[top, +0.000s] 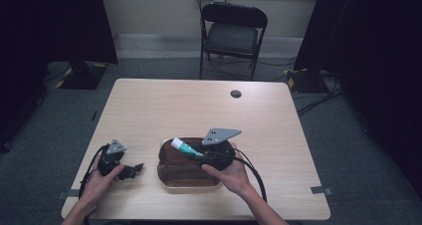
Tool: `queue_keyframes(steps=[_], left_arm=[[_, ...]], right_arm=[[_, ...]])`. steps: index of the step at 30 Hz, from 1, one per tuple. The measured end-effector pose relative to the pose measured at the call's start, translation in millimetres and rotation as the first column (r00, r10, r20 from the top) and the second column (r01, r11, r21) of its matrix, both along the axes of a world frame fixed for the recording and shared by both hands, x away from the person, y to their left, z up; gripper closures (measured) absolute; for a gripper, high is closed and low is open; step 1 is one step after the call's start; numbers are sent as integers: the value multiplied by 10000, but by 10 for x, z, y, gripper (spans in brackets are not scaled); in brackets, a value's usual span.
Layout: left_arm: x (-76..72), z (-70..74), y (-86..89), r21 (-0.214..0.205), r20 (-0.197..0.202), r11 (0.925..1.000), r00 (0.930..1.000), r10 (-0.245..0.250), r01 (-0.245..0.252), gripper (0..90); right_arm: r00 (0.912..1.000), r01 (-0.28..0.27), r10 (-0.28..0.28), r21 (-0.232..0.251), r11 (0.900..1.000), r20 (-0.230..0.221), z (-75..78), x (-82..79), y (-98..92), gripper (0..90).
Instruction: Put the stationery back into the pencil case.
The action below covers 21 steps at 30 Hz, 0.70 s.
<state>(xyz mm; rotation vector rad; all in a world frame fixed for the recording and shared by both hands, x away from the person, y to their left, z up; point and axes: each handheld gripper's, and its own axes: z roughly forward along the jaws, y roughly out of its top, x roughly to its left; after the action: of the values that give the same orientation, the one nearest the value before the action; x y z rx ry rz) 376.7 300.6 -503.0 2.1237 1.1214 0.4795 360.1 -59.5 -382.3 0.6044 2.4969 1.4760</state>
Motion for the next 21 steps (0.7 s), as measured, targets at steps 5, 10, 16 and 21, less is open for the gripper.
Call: queue_keyframes(steps=[5, 10, 16, 21], left_arm=[[0, 0, 1, 8, 4, 10000, 10000, 0, 0, 0], [0, 0, 0, -2, -2, 10000, 10000, 1, -1, 0], [0, 0, 0, 4, 2, 10000, 10000, -1, 1, 0], [-1, 0, 0, -2, 1, 10000, 10000, 3, -3, 0]], right_arm=[[9998, -101, 98, -195, 9998, -146, -85, 31, 36, 660], [9993, -167, 142, -706, 9974, -360, -209, 55, 82, 660], [9986, -178, 127, -992, 9949, -518, -303, 107, 118, 659], [9966, -31, -62, -1134, 9935, -816, -421, 184, 114, 659]])
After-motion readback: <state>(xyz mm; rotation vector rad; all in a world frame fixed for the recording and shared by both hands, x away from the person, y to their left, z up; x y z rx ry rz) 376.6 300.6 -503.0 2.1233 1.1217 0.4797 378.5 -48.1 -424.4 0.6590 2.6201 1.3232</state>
